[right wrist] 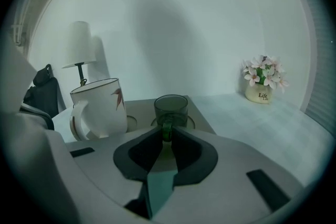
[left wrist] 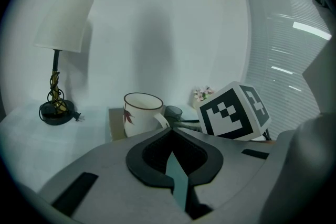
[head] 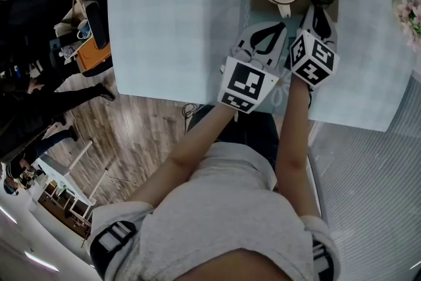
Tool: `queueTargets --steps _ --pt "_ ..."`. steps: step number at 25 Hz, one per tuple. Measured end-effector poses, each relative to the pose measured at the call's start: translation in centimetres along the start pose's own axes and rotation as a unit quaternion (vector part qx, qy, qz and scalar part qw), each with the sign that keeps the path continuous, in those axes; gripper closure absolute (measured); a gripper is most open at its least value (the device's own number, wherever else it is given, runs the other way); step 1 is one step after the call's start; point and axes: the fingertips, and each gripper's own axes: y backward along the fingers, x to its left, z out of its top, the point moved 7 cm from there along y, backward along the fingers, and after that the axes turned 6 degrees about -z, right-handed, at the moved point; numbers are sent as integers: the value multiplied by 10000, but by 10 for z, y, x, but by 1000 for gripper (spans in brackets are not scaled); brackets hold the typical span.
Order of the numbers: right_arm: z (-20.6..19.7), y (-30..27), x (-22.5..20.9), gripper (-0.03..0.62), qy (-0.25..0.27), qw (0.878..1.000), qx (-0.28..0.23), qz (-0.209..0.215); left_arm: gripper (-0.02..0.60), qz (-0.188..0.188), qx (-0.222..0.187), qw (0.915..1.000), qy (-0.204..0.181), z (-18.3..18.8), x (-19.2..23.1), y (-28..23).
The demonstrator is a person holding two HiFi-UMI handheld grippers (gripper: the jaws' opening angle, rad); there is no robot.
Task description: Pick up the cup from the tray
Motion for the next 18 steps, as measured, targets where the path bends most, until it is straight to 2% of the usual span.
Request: queueTargets --steps 8,18 --pt "0 4 -5 554 -66 9996 -259 -132 575 28 61 10000 -65 -2 -3 -1" --pt "17 32 -15 554 -198 9979 -582 -223 575 -158 -78 9996 -226 7 -19 2"
